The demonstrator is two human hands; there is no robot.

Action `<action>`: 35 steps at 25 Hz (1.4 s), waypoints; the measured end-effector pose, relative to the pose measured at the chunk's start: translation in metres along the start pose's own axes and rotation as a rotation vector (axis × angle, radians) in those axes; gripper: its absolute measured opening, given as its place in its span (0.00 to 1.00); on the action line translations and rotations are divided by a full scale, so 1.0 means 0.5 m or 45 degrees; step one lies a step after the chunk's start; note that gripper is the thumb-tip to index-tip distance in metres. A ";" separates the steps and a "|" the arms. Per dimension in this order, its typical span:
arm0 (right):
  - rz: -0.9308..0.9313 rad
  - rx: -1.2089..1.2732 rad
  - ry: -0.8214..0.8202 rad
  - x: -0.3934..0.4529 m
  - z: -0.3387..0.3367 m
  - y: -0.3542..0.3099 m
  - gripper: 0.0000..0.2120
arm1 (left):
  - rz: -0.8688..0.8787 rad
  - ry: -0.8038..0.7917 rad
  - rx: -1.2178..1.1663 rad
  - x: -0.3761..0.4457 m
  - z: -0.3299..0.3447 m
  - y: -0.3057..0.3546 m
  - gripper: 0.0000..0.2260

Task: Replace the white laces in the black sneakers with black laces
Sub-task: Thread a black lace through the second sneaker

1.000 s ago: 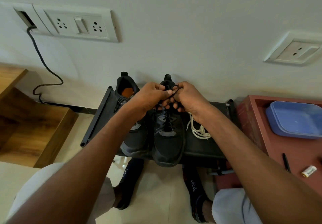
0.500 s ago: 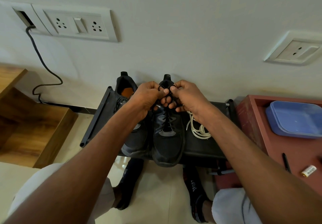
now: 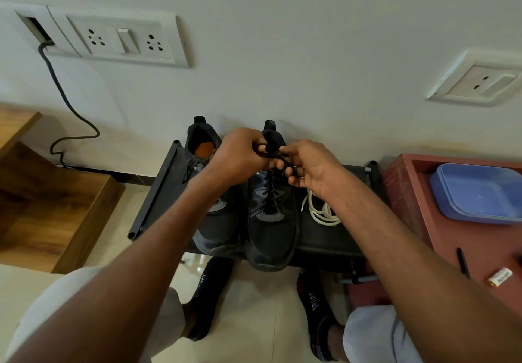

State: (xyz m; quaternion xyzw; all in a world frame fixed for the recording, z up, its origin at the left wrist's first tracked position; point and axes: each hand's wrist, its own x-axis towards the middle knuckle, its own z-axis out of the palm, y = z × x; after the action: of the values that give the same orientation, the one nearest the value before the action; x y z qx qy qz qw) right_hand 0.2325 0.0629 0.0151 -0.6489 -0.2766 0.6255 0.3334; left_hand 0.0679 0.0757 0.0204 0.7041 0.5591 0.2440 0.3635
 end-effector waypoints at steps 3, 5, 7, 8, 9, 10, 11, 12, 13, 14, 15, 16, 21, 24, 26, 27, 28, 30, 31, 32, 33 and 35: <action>-0.020 -0.046 0.020 -0.002 0.005 0.006 0.07 | 0.203 0.146 0.158 0.010 0.006 -0.014 0.17; -0.023 -0.044 0.018 -0.004 0.006 0.006 0.09 | 0.328 0.168 0.098 0.008 0.008 -0.019 0.18; -0.012 -0.054 0.011 -0.003 0.006 0.005 0.10 | 0.407 0.187 0.005 0.002 0.010 -0.019 0.19; -0.001 -0.062 0.009 -0.001 0.006 0.005 0.11 | 0.431 0.202 -0.023 0.001 0.014 -0.022 0.19; 0.013 -0.068 0.002 0.001 0.006 0.006 0.11 | 0.434 0.218 -0.037 0.001 0.018 -0.025 0.18; 0.024 -0.075 -0.007 0.005 0.006 0.008 0.11 | 0.415 0.221 -0.054 0.003 0.021 -0.028 0.18; 0.023 -0.087 -0.009 0.008 0.006 0.007 0.11 | 0.366 0.204 -0.087 0.005 0.021 -0.029 0.19; 0.005 -0.114 0.004 0.009 0.006 0.006 0.10 | 0.275 0.157 -0.144 0.008 0.017 -0.028 0.19; -0.036 -0.145 0.024 0.009 0.006 0.005 0.10 | 0.143 0.085 -0.224 0.009 0.010 -0.025 0.19; -0.102 -0.175 0.035 0.008 0.005 0.003 0.10 | -0.018 0.009 -0.325 0.011 0.003 -0.023 0.18; -0.185 -0.209 0.023 0.004 0.002 -0.001 0.10 | -0.195 -0.057 -0.439 0.012 -0.004 -0.021 0.17; -0.278 -0.269 -0.016 0.001 0.000 -0.003 0.12 | -0.374 -0.096 -0.559 0.013 -0.010 -0.023 0.16; -0.733 -0.903 -0.011 -0.007 0.007 0.015 0.13 | -0.828 -0.137 -0.947 0.015 -0.014 -0.043 0.13; -0.748 -0.825 0.034 -0.016 0.012 0.015 0.09 | -0.822 -0.147 -0.907 0.016 -0.016 -0.035 0.08; -0.618 -0.587 0.057 -0.022 -0.011 0.009 0.07 | -0.835 -0.116 -0.880 0.013 -0.025 -0.031 0.09; -0.550 -0.470 0.144 -0.025 -0.031 0.004 0.07 | -0.862 -0.072 -0.879 0.013 -0.027 -0.035 0.11; -0.441 -0.342 0.245 -0.027 -0.054 0.002 0.06 | -0.889 -0.026 -0.887 0.014 -0.026 -0.038 0.12; -0.064 0.047 0.327 -0.029 -0.093 0.006 0.02 | -0.934 0.072 -0.960 0.013 -0.022 -0.047 0.09; 0.145 0.288 0.284 -0.029 -0.104 0.011 0.04 | -0.968 0.127 -1.056 0.013 -0.019 -0.049 0.07; 0.295 0.520 0.230 -0.027 -0.108 0.018 0.06 | -1.002 0.178 -1.193 0.014 -0.017 -0.051 0.06; 0.379 0.705 0.196 -0.023 -0.105 0.021 0.08 | -1.022 0.224 -1.333 0.014 -0.017 -0.055 0.05; 0.400 0.884 0.176 -0.016 -0.093 0.021 0.10 | -0.995 0.221 -1.395 0.010 -0.023 -0.059 0.05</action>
State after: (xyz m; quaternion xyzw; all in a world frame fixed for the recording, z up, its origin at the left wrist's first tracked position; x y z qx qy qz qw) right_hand 0.2777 0.0463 0.0115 -0.5725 0.0773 0.6802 0.4512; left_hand 0.0423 0.0863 0.0041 0.1424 0.5952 0.3984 0.6832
